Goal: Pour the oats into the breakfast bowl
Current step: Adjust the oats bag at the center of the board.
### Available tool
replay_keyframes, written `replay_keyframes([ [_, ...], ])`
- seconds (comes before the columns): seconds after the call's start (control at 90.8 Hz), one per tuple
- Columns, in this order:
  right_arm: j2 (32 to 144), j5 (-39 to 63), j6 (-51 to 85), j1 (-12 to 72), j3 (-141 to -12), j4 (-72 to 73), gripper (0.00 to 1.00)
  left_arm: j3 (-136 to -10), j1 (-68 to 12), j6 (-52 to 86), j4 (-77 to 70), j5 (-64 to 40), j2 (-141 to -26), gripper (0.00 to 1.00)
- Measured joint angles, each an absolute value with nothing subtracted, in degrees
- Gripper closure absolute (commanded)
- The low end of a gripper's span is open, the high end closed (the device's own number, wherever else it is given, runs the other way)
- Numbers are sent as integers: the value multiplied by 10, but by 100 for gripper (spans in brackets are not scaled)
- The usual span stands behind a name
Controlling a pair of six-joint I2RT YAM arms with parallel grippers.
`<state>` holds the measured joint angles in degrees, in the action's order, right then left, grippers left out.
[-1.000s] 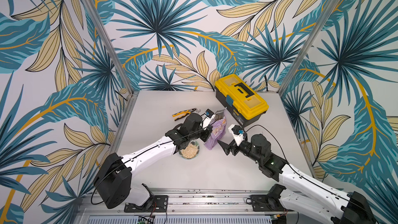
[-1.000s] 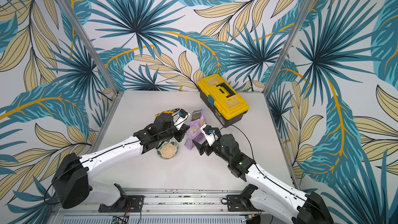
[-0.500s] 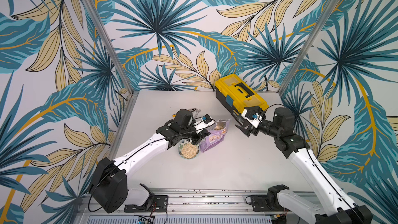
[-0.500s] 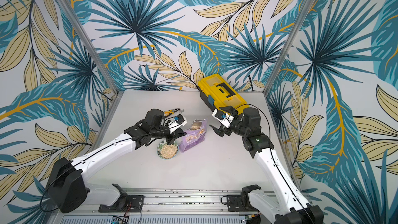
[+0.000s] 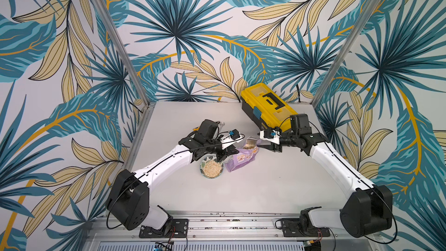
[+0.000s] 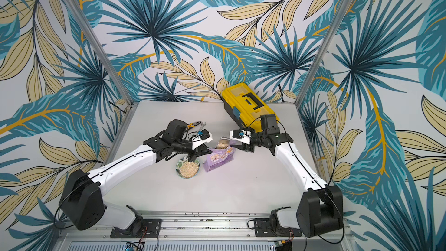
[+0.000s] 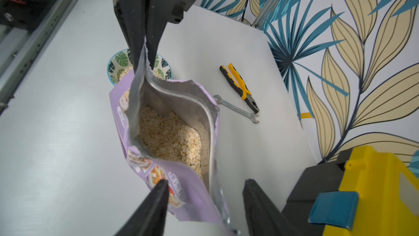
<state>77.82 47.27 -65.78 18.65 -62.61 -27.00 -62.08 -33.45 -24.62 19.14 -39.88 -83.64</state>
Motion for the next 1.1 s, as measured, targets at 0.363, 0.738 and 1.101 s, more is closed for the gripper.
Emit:
replay_keyframes([
  [0.363,745,451,-629,164,-607,-274,100,-607,-316,-253,173,-371,-822,100],
  [0.738,727,430,-588,154,-635,-382,100,-561,-334,-237,75,-303,-805,100],
  [1.101,724,394,-526,158,-646,-401,100,-523,-310,-246,-9,-312,-810,89],
])
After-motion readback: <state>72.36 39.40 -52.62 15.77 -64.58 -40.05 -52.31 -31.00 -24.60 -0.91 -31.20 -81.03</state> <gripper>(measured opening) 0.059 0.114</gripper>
